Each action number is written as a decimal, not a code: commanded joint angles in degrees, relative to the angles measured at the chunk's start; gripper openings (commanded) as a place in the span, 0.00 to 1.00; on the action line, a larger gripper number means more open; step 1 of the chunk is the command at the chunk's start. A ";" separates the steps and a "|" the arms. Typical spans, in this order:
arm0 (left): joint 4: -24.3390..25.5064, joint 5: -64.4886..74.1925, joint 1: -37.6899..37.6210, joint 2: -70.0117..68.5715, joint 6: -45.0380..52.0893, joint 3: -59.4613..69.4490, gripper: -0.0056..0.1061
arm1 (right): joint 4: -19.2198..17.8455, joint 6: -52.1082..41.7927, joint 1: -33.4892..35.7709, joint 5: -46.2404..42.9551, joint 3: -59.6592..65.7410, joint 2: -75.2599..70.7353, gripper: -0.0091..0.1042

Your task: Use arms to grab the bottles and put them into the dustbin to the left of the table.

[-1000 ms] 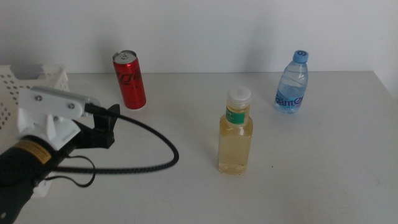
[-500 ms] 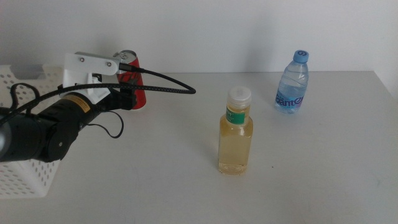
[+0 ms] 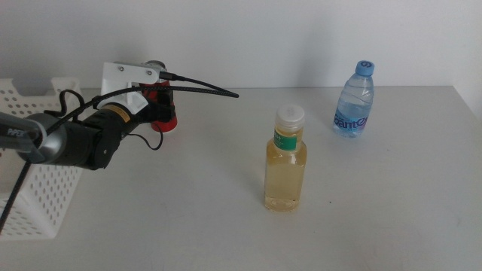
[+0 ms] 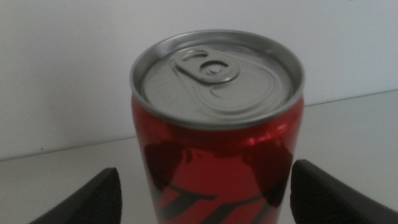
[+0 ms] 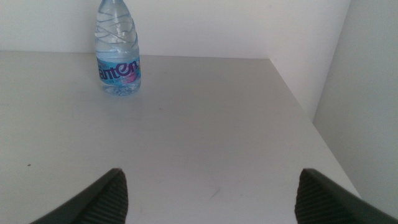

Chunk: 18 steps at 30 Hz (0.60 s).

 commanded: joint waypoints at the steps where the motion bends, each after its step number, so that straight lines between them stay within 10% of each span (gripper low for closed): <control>1: -0.69 -4.63 -0.01 -0.88 -0.41 -3.93 0.87 | -0.31 -0.67 -0.20 -4.17 -0.57 -1.22 0.70; 10: -0.69 -10.59 0.26 5.06 -0.45 -9.93 0.82 | -0.31 -0.67 -0.20 -4.17 -0.57 -1.22 0.70; 18: -0.58 -13.42 0.21 4.61 -1.29 -9.38 0.28 | -0.31 -0.67 -0.20 -4.17 -0.57 -1.22 0.70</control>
